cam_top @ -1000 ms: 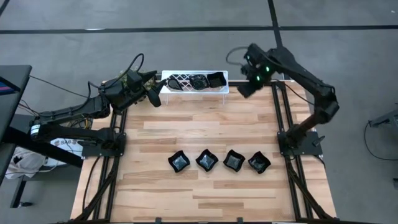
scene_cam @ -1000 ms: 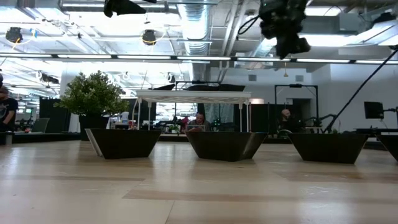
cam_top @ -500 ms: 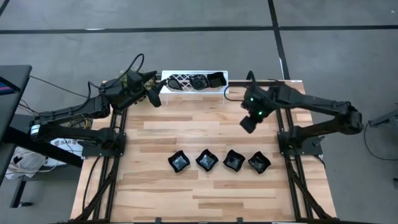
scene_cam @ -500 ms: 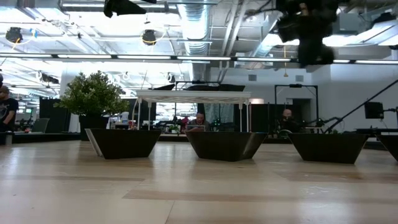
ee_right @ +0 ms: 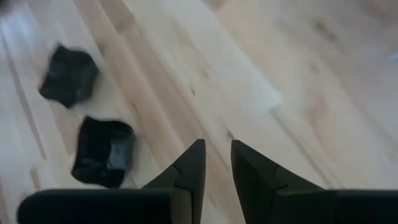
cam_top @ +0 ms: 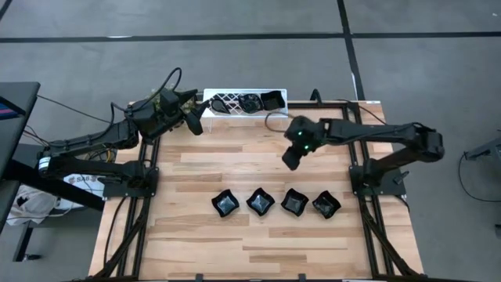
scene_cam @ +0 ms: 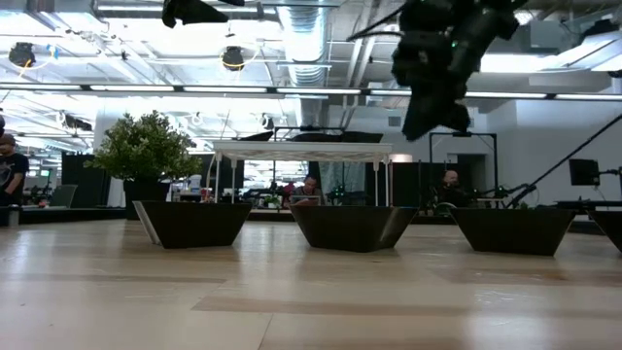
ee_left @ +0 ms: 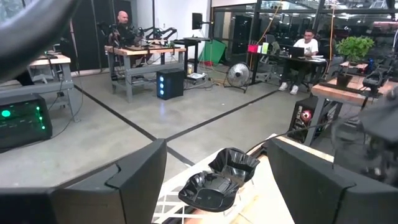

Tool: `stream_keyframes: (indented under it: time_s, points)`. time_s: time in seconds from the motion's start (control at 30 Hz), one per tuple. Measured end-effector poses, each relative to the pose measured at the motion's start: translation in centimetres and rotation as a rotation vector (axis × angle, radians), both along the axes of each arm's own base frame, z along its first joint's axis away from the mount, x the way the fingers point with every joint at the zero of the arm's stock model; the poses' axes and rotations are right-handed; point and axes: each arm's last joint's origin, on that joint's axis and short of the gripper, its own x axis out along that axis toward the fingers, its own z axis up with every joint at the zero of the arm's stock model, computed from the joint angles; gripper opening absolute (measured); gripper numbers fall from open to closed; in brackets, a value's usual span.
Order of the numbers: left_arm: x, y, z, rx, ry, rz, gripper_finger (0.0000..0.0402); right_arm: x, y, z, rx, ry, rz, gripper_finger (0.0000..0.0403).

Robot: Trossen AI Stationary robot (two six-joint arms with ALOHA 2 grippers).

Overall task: Pick & Place Mini shaped plates
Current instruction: Stack the black distorted square plate on top of the black distorted square plate on the shelf

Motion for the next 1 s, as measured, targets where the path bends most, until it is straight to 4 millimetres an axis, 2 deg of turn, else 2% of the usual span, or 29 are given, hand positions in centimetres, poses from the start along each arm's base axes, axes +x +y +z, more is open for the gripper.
stream_keyframes:
  time_s: [0.2,0.43,0.63,0.77,1.0]
  points:
    - [0.0,0.0,0.0,-0.001,0.004,0.000,0.0282,1.0,1.4,-2.3,0.082,0.127,0.111,0.0072]
    - [0.0,0.0,0.0,0.006,0.011,-0.001,0.0282,-0.3,3.8,-3.1,0.184,0.315,0.187,0.0072]
    - [0.0,0.0,0.0,0.018,0.021,-0.004,0.0282,-0.6,6.7,-3.0,0.172,0.340,0.302,0.0072]
    - [0.0,0.0,0.0,0.018,0.022,-0.004,0.0282,-1.0,8.5,-4.1,0.164,0.356,0.364,0.0072]
    - [0.0,0.0,0.0,0.018,0.022,-0.004,0.0282,-0.9,9.7,-5.0,0.152,0.324,0.340,0.0073]
